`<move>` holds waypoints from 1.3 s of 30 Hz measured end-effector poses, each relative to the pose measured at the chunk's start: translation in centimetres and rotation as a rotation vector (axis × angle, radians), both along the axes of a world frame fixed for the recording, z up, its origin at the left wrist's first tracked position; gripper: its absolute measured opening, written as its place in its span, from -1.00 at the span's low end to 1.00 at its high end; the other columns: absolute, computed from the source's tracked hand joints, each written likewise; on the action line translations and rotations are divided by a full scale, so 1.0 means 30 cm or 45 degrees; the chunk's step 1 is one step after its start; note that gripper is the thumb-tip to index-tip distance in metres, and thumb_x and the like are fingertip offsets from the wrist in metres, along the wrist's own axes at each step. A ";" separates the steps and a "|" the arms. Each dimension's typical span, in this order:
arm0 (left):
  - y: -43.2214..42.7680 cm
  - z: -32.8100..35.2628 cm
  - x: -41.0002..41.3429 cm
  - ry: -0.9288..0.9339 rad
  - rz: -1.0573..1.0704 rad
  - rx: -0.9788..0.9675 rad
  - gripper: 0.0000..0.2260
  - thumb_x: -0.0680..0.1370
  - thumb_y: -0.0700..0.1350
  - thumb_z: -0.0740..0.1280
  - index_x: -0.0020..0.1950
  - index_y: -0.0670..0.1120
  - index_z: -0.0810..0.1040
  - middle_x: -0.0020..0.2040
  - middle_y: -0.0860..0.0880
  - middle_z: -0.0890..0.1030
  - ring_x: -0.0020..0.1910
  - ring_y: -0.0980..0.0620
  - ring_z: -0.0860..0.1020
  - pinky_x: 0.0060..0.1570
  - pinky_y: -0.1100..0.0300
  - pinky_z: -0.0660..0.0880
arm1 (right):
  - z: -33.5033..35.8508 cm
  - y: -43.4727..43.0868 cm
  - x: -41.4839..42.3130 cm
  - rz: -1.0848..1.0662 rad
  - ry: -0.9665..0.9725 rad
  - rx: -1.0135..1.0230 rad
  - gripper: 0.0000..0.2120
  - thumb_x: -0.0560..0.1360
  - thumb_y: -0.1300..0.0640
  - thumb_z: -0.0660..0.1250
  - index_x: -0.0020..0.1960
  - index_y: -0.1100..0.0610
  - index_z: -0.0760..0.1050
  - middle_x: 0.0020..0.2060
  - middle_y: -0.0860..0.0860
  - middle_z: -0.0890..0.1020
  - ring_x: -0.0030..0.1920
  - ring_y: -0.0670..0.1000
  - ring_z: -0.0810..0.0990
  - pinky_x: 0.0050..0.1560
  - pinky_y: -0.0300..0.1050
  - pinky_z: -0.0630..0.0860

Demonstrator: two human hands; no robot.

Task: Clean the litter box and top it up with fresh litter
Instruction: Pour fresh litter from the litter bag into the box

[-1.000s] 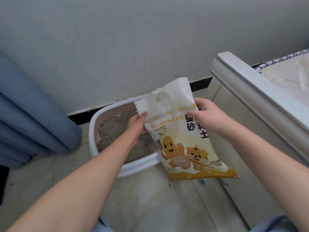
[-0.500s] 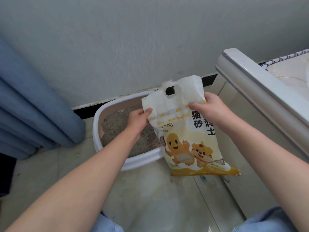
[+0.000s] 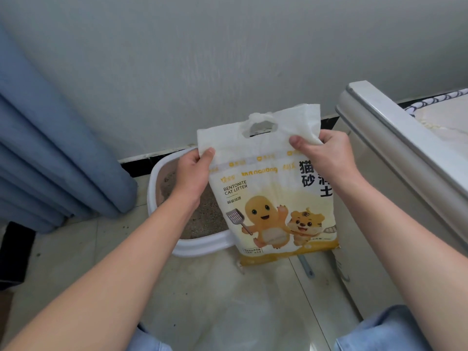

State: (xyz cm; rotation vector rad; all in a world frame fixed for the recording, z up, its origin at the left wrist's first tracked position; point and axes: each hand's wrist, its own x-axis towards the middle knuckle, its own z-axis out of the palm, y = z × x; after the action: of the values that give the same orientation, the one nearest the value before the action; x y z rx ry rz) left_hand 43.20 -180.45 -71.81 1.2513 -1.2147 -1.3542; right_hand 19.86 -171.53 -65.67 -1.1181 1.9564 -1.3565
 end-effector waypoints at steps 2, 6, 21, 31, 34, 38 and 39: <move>-0.011 0.032 0.018 0.045 0.029 -0.023 -0.85 0.65 -0.14 0.30 -0.01 -0.08 0.66 -0.16 0.11 0.70 -0.22 0.26 0.66 -0.28 0.40 0.50 | 0.011 -0.011 0.008 0.023 -0.014 -0.060 -0.76 0.41 -0.09 0.53 -0.09 0.07 0.68 -0.23 -0.06 0.73 -0.31 -0.17 0.67 -0.37 -0.30 0.51; -0.029 0.050 0.075 -0.072 -0.051 -0.035 -0.83 0.64 -0.08 0.32 -0.09 0.01 0.68 -0.16 0.11 0.73 -0.15 0.16 0.67 -0.09 0.21 0.58 | -0.017 -0.027 0.020 0.060 -0.042 -0.015 -0.76 0.41 -0.08 0.53 -0.09 0.08 0.66 -0.21 -0.03 0.74 -0.27 -0.10 0.71 -0.34 -0.23 0.57; -0.078 0.130 0.216 0.031 0.015 0.038 -0.85 0.60 -0.12 0.37 -0.09 -0.04 0.73 -0.04 -0.10 0.74 0.02 -0.15 0.69 0.16 -0.14 0.58 | -0.015 -0.097 0.146 0.156 -0.104 -0.134 -0.75 0.42 -0.06 0.52 -0.09 0.13 0.67 -0.20 -0.02 0.74 -0.17 0.02 0.73 -0.23 -0.08 0.67; -0.040 0.109 0.405 -0.125 0.169 0.014 -0.85 0.61 -0.15 0.36 -0.12 -0.05 0.68 -0.21 0.07 0.72 -0.21 0.12 0.66 -0.13 0.22 0.58 | -0.031 -0.169 0.305 0.380 -0.187 -0.007 -0.63 0.39 -0.16 0.53 -0.05 0.13 0.68 -0.14 0.04 0.74 -0.10 0.15 0.72 -0.03 0.23 0.63; -0.018 0.119 0.477 -0.148 0.242 0.015 -0.86 0.60 -0.15 0.37 -0.13 -0.07 0.68 -0.27 0.10 0.71 -0.29 0.16 0.63 -0.22 0.28 0.54 | -0.030 -0.189 0.404 0.477 -0.240 0.011 -0.66 0.39 -0.16 0.53 -0.07 0.11 0.68 -0.16 0.05 0.74 -0.11 0.16 0.73 -0.03 0.27 0.63; 0.011 0.161 0.595 -0.144 0.356 0.000 -0.88 0.59 -0.14 0.38 -0.10 -0.09 0.69 -0.17 0.02 0.73 -0.18 0.08 0.67 -0.07 0.18 0.59 | -0.023 -0.219 0.534 0.596 -0.322 0.056 -0.70 0.42 -0.12 0.51 -0.04 0.10 0.66 -0.17 0.03 0.75 -0.16 0.08 0.74 -0.03 0.21 0.66; 0.020 0.174 0.627 -0.133 0.388 -0.013 -0.89 0.59 -0.15 0.38 -0.08 -0.09 0.70 -0.15 0.00 0.74 -0.17 0.06 0.67 -0.04 0.16 0.59 | -0.023 -0.224 0.566 0.625 -0.342 0.060 -0.70 0.42 -0.12 0.51 -0.04 0.10 0.65 -0.18 0.03 0.75 -0.16 0.07 0.74 -0.04 0.20 0.66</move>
State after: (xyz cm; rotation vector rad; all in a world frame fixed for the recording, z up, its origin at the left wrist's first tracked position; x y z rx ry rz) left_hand 62.02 -179.84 -66.60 1.4489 -1.0488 -1.0704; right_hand 36.84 -178.26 -66.37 -1.2198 1.3974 -1.1175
